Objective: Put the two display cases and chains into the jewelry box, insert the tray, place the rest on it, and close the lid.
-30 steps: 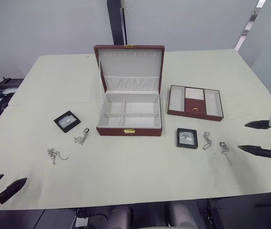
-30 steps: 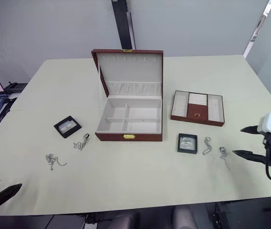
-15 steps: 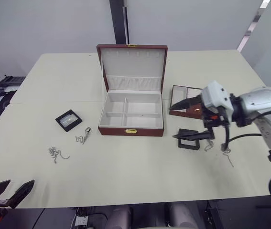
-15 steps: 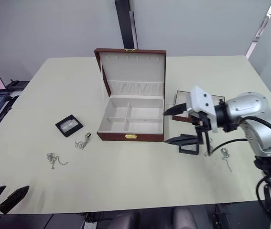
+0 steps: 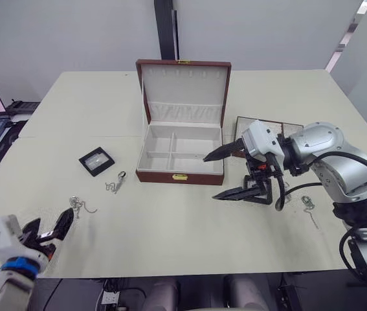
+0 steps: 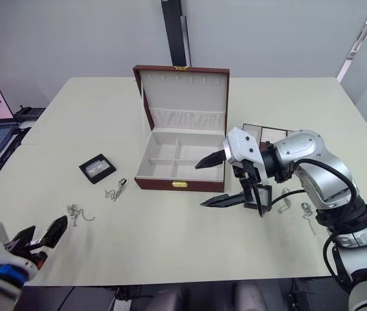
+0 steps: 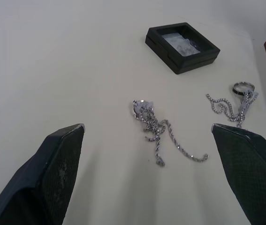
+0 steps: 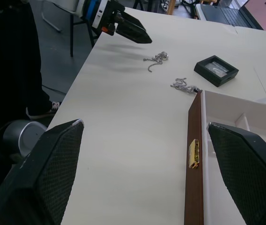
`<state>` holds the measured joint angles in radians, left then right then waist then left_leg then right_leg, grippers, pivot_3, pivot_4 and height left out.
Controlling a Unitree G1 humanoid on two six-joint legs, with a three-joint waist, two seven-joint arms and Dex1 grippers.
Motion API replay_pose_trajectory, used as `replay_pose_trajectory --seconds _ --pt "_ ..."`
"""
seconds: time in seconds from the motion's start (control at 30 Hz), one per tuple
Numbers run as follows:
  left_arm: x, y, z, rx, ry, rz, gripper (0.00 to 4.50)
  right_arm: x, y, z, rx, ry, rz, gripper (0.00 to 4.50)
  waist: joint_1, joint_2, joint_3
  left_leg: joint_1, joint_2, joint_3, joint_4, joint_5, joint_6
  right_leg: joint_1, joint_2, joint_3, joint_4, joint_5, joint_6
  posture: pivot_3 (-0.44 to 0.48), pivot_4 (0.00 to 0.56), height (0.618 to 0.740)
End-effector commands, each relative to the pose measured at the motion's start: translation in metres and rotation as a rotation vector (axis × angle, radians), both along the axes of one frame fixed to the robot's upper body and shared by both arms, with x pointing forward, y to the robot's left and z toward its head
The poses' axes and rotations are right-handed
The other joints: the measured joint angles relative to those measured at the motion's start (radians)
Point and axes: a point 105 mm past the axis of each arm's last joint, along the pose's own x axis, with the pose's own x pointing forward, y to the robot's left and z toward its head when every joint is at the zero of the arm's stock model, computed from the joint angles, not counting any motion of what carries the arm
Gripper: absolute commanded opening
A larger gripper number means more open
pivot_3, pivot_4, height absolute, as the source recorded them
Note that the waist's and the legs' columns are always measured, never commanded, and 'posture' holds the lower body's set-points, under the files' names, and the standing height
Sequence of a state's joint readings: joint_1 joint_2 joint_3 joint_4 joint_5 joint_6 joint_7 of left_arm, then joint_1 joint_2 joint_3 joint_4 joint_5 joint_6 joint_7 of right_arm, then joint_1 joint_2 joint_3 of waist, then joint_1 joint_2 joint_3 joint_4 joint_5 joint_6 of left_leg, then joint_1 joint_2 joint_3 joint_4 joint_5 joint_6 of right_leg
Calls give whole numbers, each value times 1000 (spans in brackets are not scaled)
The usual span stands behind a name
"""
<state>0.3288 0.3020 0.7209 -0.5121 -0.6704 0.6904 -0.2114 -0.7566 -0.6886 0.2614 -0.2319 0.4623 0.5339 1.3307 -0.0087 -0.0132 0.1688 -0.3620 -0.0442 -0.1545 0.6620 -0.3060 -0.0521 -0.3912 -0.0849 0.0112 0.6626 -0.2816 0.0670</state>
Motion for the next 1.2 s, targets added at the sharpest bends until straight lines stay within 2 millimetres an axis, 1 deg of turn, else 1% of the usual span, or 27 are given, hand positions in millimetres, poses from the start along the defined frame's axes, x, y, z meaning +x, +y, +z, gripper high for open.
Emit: replay_pose_trajectory --seconds 0.03,0.2,0.33,0.43,0.57,0.6,0.63,0.77,1.03,1.07,1.2 --pt "7 9 0 58 45 90 4500 -6 2 7 14 -30 22 4474 -1 0 0 0 0 0 0 0 0 0 0 0 0 0 0 0 150 740" --pt "20 8 -7 58 88 105 4500 -6 3 7 17 -23 22 4474 0 0 0 0 0 0 0 0 -1 0 0 0 0 0 0 0 150 740" --pt "29 4 -18 11 121 102 4500 -7 4 8 18 -18 20 4474 2 0 0 0 -1 0 0 0 -1 0 0 -1 0 0 0 0 150 740" --pt "33 -2 -19 13 120 69 4500 -7 4 8 20 -15 18 4474 2 0 0 0 0 0 0 1 -1 0 1 0 0 0 0 0 150 740" --pt "37 -5 -21 11 125 65 4500 -8 5 9 21 -12 15 4474 4 0 0 0 0 0 0 1 -3 0 1 0 0 0 0 0 150 740" --pt "38 -5 -22 12 128 64 4116 -8 5 9 21 -11 15 4500 4 0 0 -1 0 0 0 1 -3 0 1 -1 0 0 0 0 150 740" --pt "39 -5 -23 18 132 59 3917 -8 5 9 21 -11 14 4500 4 0 0 -1 0 0 0 1 -3 0 1 0 0 0 0 0 150 740" --pt "43 -4 -26 6 140 68 2635 -9 5 9 18 -8 14 4500 4 0 0 0 -1 0 0 2 -3 0 0 -1 0 0 0 0 150 740" --pt "47 0 -25 10 128 71 191 -9 4 10 18 -5 10 4500 4 0 0 0 0 0 0 2 -3 0 0 -1 0 0 0 0 150 740" --pt "46 1 -24 12 125 69 55 -9 4 10 18 -6 9 4500 4 0 0 0 0 0 0 2 -3 0 0 -1 0 0 0 0 150 740" --pt "43 2 -14 86 102 10 55 -9 3 9 16 -9 -1 4500 4 0 0 0 0 0 -1 2 -3 0 1 -1 0 0 0 0 150 740"
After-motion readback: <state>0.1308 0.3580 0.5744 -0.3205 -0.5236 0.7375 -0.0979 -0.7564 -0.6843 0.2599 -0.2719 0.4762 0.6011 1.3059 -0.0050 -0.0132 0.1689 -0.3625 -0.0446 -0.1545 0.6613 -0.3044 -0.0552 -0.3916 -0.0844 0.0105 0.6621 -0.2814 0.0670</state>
